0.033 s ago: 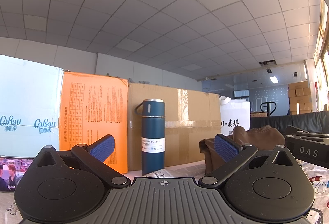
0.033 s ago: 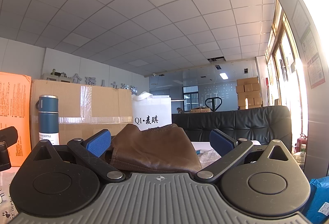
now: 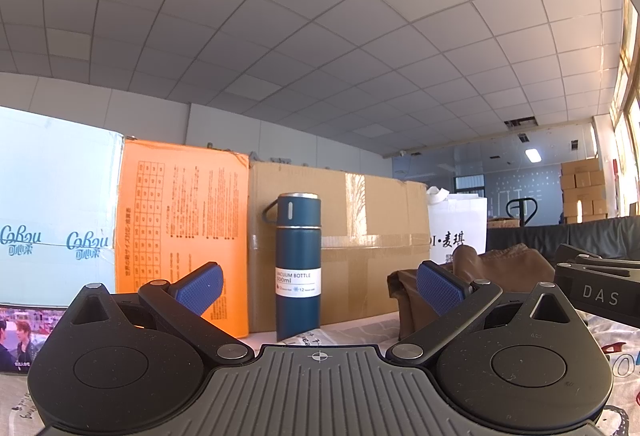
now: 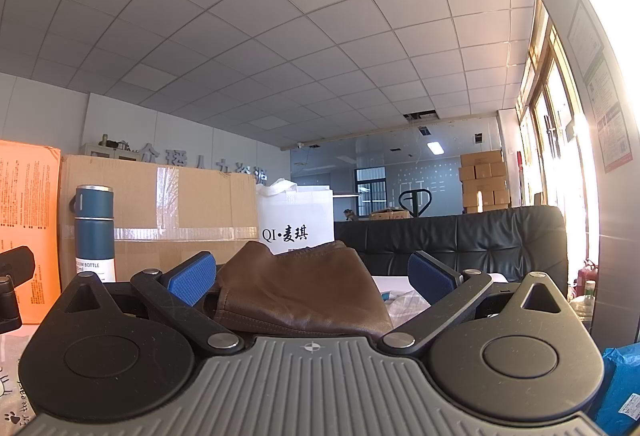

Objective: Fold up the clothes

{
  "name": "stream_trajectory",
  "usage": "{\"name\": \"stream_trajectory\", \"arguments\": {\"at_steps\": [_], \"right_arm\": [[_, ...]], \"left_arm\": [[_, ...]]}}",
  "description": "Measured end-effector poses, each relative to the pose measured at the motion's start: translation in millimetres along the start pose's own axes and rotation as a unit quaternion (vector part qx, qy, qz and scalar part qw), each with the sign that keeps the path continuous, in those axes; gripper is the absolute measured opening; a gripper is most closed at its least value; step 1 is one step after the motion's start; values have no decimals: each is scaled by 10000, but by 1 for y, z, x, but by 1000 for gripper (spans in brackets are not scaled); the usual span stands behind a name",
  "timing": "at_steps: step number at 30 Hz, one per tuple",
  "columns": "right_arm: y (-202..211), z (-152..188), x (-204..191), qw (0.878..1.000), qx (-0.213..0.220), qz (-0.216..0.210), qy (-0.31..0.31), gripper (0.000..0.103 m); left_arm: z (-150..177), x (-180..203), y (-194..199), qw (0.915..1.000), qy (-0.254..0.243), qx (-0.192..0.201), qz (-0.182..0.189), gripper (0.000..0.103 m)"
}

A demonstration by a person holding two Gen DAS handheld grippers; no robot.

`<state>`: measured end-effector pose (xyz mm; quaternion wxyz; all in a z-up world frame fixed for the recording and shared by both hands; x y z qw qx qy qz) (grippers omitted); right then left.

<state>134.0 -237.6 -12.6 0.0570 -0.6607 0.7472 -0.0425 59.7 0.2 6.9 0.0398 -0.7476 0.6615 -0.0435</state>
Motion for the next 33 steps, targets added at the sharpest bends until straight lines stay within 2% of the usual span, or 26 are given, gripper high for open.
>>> {"name": "stream_trajectory", "arguments": {"at_steps": [33], "right_arm": [[0,-1,-1,9999,-9,-123,11,103]], "left_arm": [[1,-2,-2,9999,81,-95,20,103]]}}
Point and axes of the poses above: each gripper's, at about its wrist camera, not at the fingertips, and y roughly against the way its jaws point, x to its right, z to its underside, the point moved 6 cm from there along -y, roughly the way its jaws point, and after that the axes turned 7 degrees about -z, right-handed, at the moved point
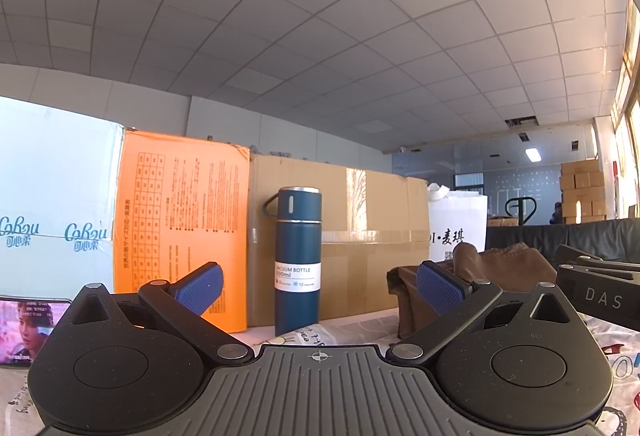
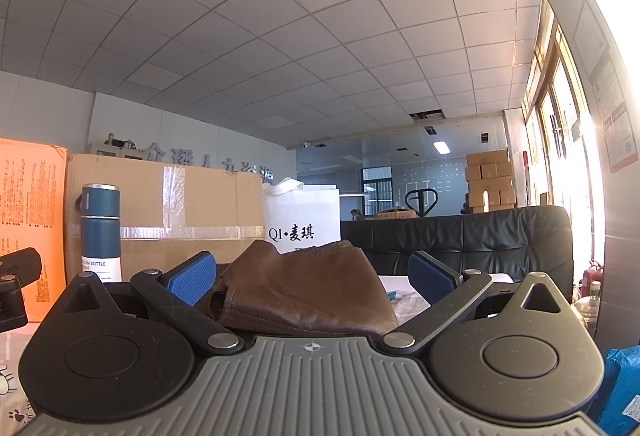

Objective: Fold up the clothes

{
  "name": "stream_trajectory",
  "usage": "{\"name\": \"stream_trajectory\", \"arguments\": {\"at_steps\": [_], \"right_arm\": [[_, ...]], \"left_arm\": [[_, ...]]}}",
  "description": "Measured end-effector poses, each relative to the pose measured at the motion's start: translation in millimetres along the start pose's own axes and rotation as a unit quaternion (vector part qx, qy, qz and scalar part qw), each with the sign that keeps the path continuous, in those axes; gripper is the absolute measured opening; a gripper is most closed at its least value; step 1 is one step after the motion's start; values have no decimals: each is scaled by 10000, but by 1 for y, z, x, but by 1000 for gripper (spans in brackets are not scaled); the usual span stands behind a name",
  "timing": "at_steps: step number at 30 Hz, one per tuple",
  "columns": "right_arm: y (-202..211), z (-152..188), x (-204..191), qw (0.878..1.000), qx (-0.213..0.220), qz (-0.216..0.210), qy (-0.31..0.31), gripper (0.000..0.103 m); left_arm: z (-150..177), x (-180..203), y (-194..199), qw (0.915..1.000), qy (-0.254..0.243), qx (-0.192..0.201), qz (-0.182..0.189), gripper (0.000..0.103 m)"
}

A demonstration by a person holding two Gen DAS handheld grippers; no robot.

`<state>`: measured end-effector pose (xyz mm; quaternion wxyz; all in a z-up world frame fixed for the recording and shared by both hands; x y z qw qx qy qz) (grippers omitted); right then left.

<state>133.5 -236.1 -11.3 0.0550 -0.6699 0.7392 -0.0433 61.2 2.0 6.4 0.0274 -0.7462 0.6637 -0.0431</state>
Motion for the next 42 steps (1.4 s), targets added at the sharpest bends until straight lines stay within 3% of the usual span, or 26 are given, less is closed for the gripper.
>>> {"name": "stream_trajectory", "arguments": {"at_steps": [10,42], "right_arm": [[8,-3,-3,9996,199,-180,-44,103],[9,-1,0,9996,140,-230,-70,103]], "left_arm": [[-1,0,1,10000,2,5,7,103],[1,1,-1,10000,-22,10,34,103]]}}
Point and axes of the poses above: each gripper's, at about its wrist camera, not at the fingertips, and y roughly against the way its jaws point, x to its right, z to its underside, the point moved 6 cm from there along -y, roughly the way its jaws point, and after that the axes turned 7 degrees about -z, right-handed, at the moved point
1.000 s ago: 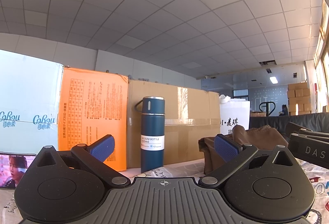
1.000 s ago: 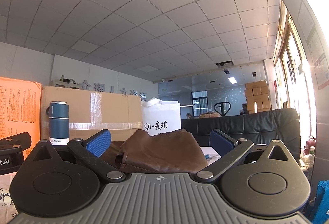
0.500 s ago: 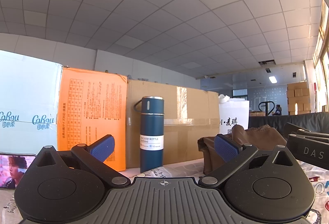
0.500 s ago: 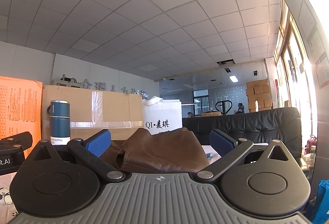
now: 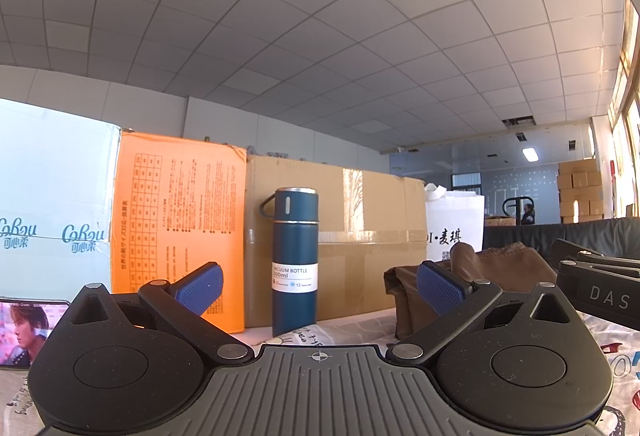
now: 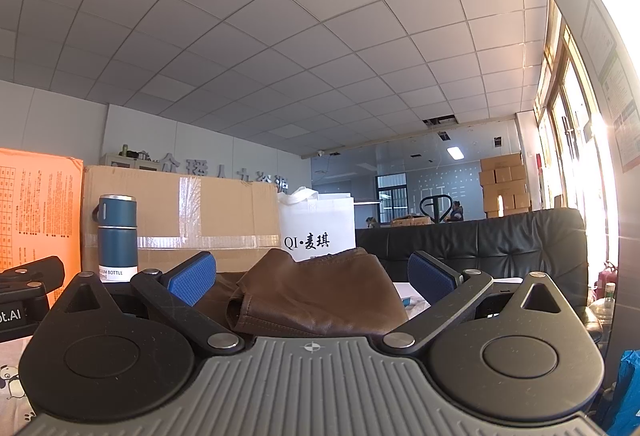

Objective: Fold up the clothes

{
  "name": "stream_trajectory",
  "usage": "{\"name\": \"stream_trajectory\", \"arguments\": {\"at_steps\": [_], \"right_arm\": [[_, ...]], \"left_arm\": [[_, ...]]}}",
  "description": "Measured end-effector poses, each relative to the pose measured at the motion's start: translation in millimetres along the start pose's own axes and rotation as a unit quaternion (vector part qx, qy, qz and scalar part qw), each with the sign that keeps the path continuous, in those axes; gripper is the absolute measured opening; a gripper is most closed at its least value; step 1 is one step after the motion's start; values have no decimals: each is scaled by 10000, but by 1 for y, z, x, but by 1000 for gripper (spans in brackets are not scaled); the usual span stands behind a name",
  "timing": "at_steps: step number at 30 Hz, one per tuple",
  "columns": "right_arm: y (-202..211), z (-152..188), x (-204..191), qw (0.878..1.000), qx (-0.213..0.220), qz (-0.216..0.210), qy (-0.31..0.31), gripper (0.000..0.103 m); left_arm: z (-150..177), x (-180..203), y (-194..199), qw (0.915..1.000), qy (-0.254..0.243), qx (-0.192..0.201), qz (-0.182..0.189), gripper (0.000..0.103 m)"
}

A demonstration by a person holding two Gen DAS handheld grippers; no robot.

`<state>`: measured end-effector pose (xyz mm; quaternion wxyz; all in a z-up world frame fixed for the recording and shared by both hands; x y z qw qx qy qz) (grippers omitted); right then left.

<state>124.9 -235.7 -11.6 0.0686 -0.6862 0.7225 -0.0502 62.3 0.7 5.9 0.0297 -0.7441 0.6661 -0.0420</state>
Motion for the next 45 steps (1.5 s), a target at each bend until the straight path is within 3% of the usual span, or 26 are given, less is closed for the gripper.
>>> {"name": "stream_trajectory", "arguments": {"at_steps": [15,21,45], "right_arm": [[0,0,-1,10000,14,-19,-1,103],[8,-5,0,9996,259,-109,-89,103],[7,-4,0,9996,209,-164,-119,103]], "left_arm": [[0,1,1,10000,-14,1,9,103],[0,1,1,10000,-21,6,10,103],[0,3,2,9999,-60,-24,100,103]]}}
Point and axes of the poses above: each gripper's, at about its wrist camera, not at the fingertips, and y roughly against the way its jaws point, x to its right, z to its underside, the point moved 6 cm from there along -y, roughly the way its jaws point, and after that the axes turned 7 degrees about -z, right-handed, at the moved point
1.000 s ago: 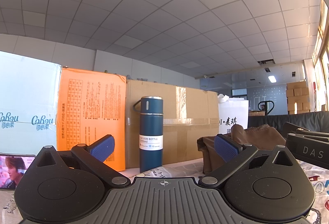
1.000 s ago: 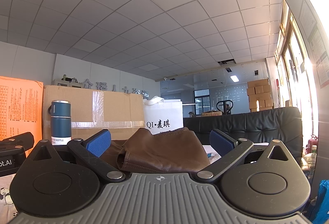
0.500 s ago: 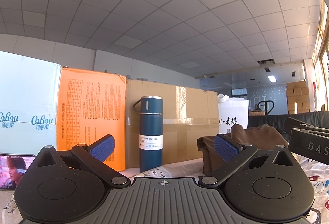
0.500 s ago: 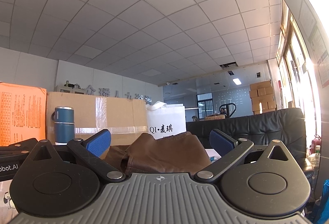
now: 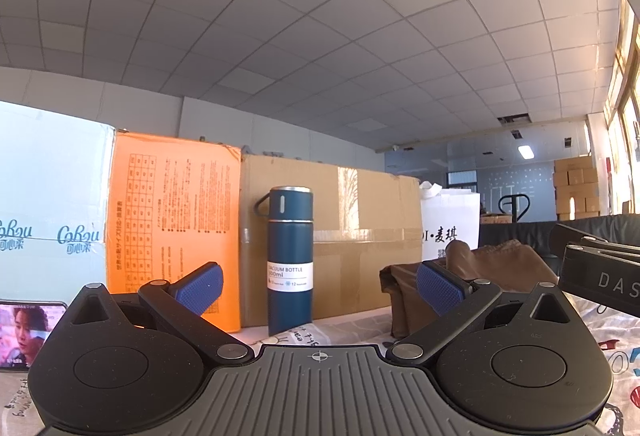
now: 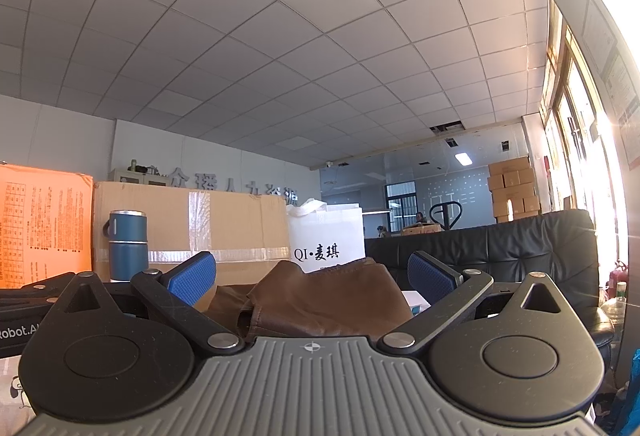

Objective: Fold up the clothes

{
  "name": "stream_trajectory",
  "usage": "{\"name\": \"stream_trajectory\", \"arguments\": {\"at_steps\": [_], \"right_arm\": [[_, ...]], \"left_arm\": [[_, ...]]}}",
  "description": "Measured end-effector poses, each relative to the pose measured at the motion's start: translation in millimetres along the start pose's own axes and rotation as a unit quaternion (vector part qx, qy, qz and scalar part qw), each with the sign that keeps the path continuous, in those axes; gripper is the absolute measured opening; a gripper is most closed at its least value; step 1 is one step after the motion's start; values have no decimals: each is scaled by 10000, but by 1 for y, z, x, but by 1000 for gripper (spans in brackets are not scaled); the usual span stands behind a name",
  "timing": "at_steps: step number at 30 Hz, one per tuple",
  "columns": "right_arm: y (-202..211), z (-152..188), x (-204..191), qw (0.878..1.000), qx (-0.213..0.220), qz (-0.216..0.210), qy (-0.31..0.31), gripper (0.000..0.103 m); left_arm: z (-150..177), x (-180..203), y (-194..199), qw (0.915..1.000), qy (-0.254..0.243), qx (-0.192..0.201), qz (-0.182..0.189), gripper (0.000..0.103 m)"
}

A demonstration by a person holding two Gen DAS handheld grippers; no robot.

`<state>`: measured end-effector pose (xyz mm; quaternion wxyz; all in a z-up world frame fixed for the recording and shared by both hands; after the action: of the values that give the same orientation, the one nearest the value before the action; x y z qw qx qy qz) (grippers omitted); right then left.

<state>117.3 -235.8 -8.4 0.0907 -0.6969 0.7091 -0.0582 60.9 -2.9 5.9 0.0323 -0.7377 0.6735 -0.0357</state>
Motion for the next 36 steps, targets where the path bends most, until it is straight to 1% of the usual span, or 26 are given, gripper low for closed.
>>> {"name": "stream_trajectory", "arguments": {"at_steps": [4,10,16,22,25,32,36], "right_arm": [[-1,1,1,10000,-42,8,-55,103],[-3,1,7,9996,-80,-58,-275,103],[0,0,17,9957,58,-256,-888,103],[4,-3,16,9926,223,-456,-1104,103],[7,-4,17,9903,254,-599,-1232,103],[12,-6,24,9829,265,-822,-1628,103],[15,-5,24,9793,286,-940,-1767,103]], "left_arm": [[0,2,0,10000,-37,-10,78,103],[-3,-1,5,9999,12,159,-34,103],[-14,-6,18,9981,225,568,-56,103],[-15,3,25,9974,-32,723,-28,103],[-20,5,31,9964,-110,840,-77,103],[-41,8,65,9925,-315,1163,-208,103],[-49,-3,94,9906,-417,1205,-501,103]]}}
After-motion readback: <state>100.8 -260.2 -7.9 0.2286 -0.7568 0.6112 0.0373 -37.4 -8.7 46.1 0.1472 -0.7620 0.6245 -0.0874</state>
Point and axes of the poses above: each gripper's, at about its wrist camera, not at the fingertips, and y roughly against the way its jaws point, x to its right, z to its underside, the point moved 6 cm from there along -y, roughly the way its jaws point, and after that the axes turned 7 degrees about -z, right-handed, at the moved point
